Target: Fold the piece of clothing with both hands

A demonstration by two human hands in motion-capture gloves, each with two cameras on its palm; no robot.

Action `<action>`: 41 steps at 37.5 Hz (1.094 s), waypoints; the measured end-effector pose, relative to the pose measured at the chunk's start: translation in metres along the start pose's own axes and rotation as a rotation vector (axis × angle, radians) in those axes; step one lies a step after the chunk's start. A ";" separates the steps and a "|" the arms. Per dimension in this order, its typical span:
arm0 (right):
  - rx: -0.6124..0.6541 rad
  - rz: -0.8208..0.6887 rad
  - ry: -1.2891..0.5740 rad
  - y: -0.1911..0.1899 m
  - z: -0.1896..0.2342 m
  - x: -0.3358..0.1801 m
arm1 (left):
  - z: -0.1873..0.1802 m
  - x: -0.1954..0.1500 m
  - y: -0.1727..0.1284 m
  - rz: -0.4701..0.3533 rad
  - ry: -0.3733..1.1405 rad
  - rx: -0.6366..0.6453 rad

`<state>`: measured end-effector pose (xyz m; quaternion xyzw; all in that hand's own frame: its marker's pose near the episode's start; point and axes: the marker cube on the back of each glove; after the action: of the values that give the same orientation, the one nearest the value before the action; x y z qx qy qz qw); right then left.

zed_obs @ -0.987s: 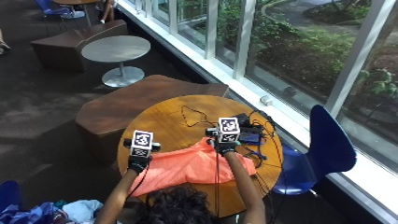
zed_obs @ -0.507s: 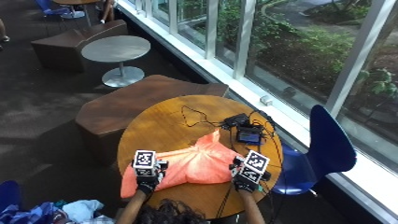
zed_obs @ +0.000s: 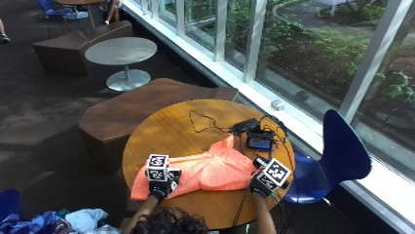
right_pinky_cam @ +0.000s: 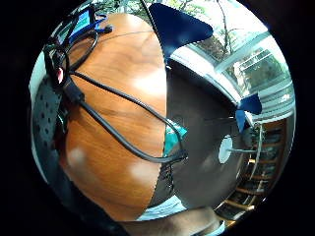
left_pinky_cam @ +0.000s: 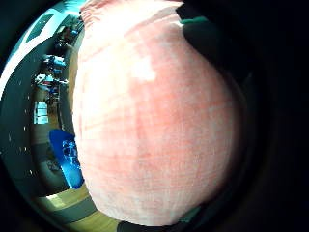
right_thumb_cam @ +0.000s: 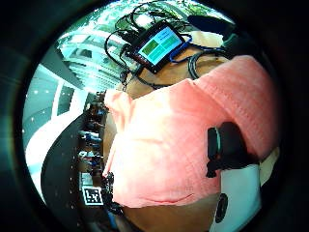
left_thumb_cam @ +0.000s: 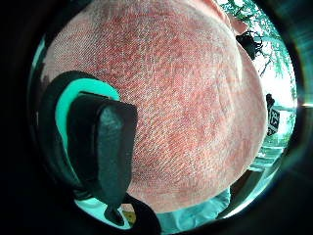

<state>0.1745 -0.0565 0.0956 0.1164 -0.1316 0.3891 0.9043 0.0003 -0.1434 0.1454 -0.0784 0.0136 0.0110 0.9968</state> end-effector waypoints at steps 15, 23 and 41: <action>0.146 -0.200 -0.529 0.009 -0.096 -0.108 | -0.049 -0.013 0.021 0.020 0.184 0.116; 0.146 -0.622 -0.524 0.106 -0.085 -0.248 | -0.092 -0.077 0.066 -0.090 0.240 0.262; 0.131 -1.092 -0.075 0.288 0.066 -0.349 | -0.089 -0.158 0.113 -0.315 0.412 0.373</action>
<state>-0.2781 -0.1189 0.0744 0.2377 -0.0595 -0.1338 0.9603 -0.1621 -0.0491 0.0448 0.1040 0.2046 -0.1620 0.9597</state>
